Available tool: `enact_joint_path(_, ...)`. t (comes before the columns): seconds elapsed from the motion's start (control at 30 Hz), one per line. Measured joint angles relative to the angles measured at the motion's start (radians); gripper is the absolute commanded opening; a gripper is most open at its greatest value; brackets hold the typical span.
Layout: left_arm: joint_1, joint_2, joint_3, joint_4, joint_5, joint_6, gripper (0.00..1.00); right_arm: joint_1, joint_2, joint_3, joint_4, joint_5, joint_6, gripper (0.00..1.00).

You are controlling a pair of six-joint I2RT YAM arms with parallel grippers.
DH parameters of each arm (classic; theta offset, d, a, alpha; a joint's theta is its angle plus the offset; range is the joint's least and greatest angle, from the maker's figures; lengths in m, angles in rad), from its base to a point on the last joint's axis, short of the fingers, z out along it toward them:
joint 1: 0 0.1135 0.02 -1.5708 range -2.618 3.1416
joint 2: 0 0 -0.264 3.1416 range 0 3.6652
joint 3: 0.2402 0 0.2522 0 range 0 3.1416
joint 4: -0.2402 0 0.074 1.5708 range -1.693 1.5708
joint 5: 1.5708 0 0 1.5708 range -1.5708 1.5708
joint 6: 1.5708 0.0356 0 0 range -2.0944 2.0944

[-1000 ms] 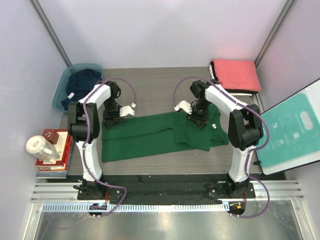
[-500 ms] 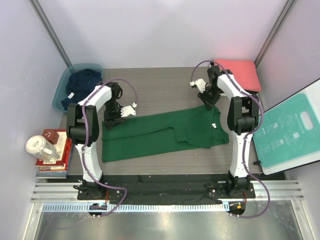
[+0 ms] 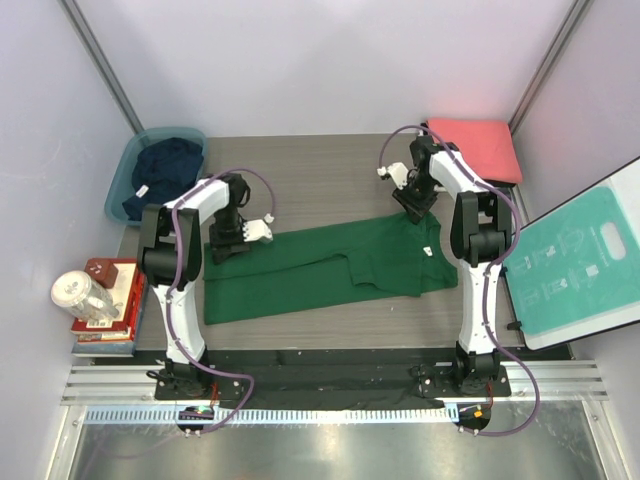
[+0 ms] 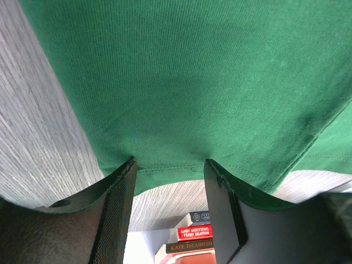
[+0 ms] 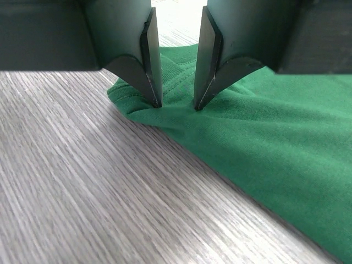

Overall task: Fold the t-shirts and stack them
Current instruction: Rotate the tshirt 70 degrees

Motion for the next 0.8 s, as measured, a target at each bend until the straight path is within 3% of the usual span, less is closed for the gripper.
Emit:
enact_joint_path(0.33,-0.004,-0.003,-0.006,0.007,-0.013,-0.011,0.55,0.010,0.019,0.023,0.011,0.054,0.055,0.35)
enact_joint_path(0.63,0.003,-0.028,-0.006,0.013,0.030,-0.022,0.60,0.024,0.213,0.361,0.036,0.154,0.082,0.34)
enact_joint_path(0.8,0.010,-0.135,-0.009,0.081,0.066,-0.071,0.61,0.037,0.269,0.437,0.155,0.215,0.063,0.34)
